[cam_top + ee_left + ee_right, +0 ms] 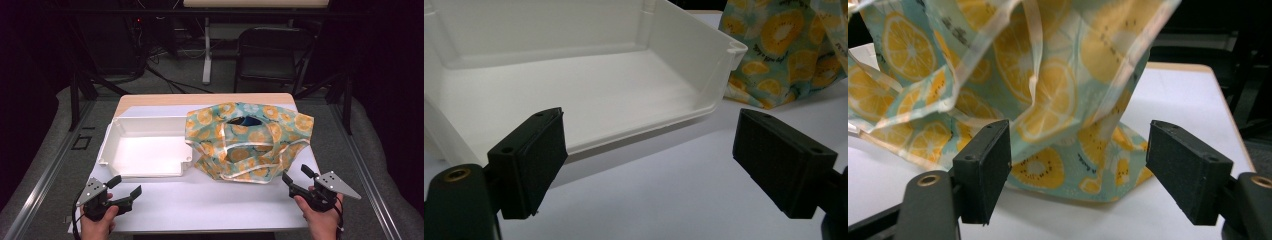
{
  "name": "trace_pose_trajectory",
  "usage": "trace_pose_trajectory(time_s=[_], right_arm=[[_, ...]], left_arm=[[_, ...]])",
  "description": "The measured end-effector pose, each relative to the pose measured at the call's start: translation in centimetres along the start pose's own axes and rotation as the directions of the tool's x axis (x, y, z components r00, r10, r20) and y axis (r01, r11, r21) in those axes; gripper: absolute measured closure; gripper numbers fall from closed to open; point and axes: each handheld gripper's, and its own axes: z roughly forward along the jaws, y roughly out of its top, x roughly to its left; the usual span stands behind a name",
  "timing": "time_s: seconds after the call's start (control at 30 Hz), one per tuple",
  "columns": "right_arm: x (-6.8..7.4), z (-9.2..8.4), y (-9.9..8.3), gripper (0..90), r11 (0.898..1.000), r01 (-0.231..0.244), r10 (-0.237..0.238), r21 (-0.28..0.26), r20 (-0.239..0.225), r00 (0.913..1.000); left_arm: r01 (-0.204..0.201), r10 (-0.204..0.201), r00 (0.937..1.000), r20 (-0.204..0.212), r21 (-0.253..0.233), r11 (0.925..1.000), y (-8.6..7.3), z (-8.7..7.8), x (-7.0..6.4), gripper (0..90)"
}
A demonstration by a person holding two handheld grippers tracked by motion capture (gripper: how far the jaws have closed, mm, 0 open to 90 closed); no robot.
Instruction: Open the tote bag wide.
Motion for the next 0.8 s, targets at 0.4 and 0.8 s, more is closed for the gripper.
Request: trace_pose_trajectory(time_s=[0.4,0.8], right_arm=[[1.7,-0.6,2.4,26.0,0.997,0.024,-0.024,-0.071,0.003,0.9997],[3.2,0.5,4.2,31.2,0.995,0.055,-0.059,-0.086,-0.048,0.9971]], left_arm=[[-0.046,0.046,0.9985,0.03,-0.019,0.9988,1.6,0.9,-2.7,15.2],[-0.114,0.122,0.9859,0.115,-0.069,0.9911,5.9,4.2,-6.5,16.4]])
